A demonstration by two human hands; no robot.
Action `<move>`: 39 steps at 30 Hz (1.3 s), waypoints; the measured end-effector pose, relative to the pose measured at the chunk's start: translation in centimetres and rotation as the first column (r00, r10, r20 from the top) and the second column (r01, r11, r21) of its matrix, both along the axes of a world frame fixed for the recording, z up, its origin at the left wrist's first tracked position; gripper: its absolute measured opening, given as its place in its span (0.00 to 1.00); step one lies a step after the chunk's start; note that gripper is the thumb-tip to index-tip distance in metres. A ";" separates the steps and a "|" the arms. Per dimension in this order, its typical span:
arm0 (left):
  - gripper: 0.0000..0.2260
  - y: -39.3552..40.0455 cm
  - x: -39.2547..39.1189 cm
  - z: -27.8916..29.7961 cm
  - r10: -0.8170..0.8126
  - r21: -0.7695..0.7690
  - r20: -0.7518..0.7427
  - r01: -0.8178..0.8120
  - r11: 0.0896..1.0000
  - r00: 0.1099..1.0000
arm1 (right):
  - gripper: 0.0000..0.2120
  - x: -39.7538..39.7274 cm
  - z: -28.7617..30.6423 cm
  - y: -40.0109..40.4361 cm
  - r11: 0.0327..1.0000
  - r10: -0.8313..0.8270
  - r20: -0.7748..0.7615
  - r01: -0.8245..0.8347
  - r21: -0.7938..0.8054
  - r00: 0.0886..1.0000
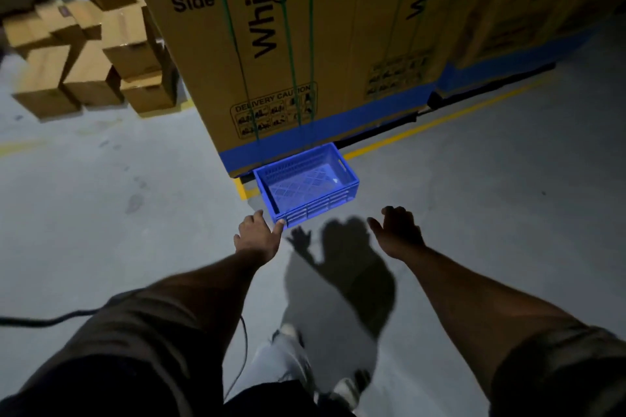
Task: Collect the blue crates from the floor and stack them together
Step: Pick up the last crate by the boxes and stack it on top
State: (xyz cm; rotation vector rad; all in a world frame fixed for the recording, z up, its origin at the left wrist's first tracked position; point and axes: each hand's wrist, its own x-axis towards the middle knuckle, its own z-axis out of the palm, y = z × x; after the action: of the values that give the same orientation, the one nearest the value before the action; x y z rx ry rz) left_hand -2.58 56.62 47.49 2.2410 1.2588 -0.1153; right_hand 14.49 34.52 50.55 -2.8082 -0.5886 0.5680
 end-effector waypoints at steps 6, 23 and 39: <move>0.31 4.0 9.3 -3.3 0.067 -0.046 -0.017 -0.068 0.997 0.998 | 0.24 10.5 -2.5 5.0 0.996 0.079 0.043 -0.078 -0.042 0.996; 0.29 14.5 28.7 -11.9 0.337 -0.150 -0.077 -0.345 0.927 0.938 | 0.30 33.5 -13.8 20.3 0.978 0.185 -0.077 -0.191 -0.078 0.980; 0.37 19.9 38.1 -44.4 0.388 -0.134 -0.187 -0.414 0.900 0.903 | 0.34 46.0 -48.8 29.5 0.900 0.417 -0.098 -0.426 -0.095 0.904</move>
State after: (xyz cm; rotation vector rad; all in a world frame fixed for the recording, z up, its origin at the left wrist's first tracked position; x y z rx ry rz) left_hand 35.49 76.52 3.10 1.8114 1.7034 -0.2350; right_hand 60.54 64.06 1.79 -2.7522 -1.2011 0.8039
